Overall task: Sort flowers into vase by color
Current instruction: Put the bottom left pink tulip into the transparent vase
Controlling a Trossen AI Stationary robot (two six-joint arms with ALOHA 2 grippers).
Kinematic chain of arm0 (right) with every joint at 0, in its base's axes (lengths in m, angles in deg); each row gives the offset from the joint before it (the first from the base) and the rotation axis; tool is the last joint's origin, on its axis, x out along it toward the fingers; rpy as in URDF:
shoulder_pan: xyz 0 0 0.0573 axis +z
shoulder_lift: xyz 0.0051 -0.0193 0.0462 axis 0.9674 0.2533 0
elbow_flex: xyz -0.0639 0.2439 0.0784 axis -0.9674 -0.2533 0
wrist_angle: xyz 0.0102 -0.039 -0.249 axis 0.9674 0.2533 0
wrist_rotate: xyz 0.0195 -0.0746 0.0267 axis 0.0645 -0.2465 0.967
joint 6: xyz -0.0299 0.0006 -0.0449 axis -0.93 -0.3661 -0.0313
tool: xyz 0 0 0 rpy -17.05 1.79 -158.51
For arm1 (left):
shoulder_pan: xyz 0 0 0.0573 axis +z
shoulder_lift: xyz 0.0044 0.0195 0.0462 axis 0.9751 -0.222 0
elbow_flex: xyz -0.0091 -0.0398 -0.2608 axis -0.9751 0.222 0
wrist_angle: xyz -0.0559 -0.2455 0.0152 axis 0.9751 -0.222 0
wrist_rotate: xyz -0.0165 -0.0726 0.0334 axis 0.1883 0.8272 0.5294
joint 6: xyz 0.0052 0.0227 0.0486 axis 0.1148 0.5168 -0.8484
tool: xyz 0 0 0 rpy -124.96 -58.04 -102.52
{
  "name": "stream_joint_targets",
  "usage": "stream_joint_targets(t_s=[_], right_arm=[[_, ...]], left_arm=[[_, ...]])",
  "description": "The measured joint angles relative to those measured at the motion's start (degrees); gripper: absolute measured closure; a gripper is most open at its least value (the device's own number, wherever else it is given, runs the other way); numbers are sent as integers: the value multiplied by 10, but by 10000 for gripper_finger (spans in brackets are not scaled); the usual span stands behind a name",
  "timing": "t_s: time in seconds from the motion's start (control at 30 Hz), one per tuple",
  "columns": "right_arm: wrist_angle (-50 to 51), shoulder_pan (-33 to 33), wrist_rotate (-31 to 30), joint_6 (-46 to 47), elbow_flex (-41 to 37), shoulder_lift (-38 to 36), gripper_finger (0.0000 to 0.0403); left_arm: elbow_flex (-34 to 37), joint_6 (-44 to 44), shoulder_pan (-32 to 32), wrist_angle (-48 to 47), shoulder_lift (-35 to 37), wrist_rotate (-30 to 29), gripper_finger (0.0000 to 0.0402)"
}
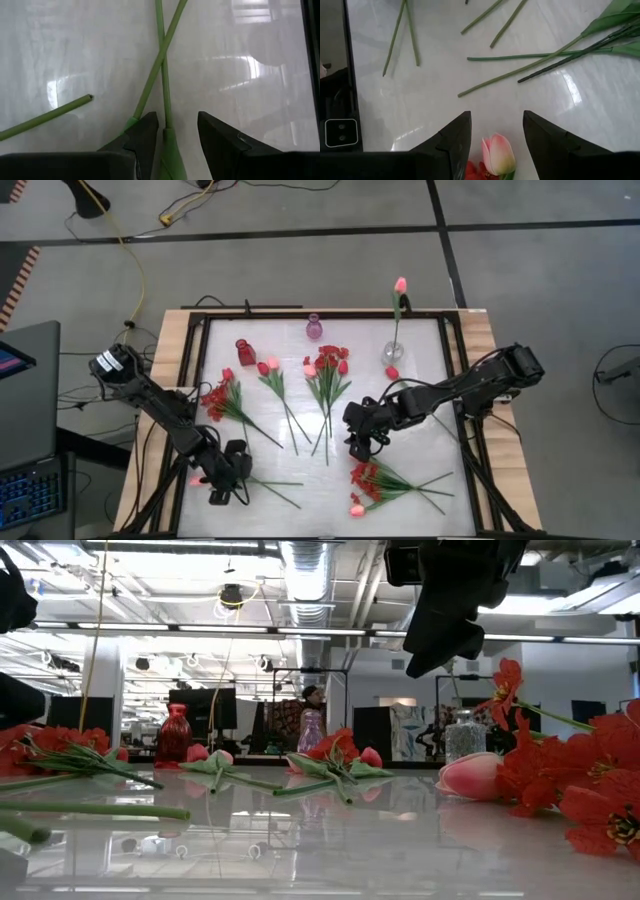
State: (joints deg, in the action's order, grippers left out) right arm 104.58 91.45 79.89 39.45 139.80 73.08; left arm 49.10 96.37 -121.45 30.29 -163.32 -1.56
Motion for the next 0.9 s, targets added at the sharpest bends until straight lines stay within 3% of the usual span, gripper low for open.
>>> stream_joint_targets(t_s=[0.2, 0.5, 0.73, 0.9], right_arm=[[0, 0, 0, 7, 0, 0, 198], [0, 5, 1, 11, 0, 0, 198], [0, 4, 4, 11, 0, 0, 198], [0, 4, 15, 11, 0, 0, 198]], left_arm=[[-1, -11, 0, -6, -3, -4, 278], [-1, 5, 1, -23, -3, -14, 393], [-5, 14, 4, -25, -1, 1, 400], [-59, -8, 45, -84, 20, 60, 401]])
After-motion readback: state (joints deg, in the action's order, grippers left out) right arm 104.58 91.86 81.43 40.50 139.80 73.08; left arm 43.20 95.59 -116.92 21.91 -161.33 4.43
